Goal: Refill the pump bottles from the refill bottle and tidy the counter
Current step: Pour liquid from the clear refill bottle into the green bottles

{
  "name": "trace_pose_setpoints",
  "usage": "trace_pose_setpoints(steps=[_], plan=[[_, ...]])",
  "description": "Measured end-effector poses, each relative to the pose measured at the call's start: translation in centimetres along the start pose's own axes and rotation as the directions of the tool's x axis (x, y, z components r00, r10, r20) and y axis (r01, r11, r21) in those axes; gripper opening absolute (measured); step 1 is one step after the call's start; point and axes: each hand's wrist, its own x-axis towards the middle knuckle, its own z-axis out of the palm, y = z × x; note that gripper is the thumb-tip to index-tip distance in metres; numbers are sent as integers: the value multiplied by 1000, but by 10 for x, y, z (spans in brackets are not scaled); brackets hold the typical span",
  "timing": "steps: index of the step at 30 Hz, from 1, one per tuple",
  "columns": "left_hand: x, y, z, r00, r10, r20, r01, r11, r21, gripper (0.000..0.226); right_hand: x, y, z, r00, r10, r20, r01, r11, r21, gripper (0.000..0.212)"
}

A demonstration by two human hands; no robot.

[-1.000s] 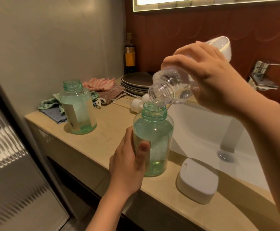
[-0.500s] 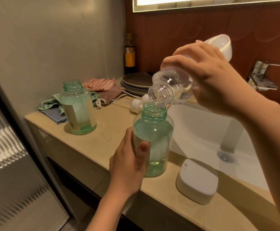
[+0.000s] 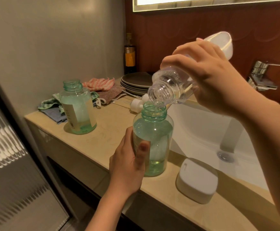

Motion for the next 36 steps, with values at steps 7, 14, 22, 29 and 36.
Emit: trace_pose_setpoints(steps=[7,14,22,29,36], plan=[[-1,0,-1,1000,1,0,-1,1000,4,66,0,-1,-1,1000,-3,-5,3,1000,2,71],[0,1,0,1000,-1,0,1,1000,9,64,1,-3,-3,1000,15,-8,-15,1000,-4,66],[-1,0,0,1000,-1,-6,1,1000,10,66,2,-3,-4,999,4,-32,-5,1000,-26,60],[0,1,0,1000,-17,1,17,1000,12,63,3,-4,-4,999,-7,-32,5,999,-42,58],[0,0,0,1000,-4,-1,4,1000,10,69,3,-5,-5,999,-29,-30,27,997,-78,58]])
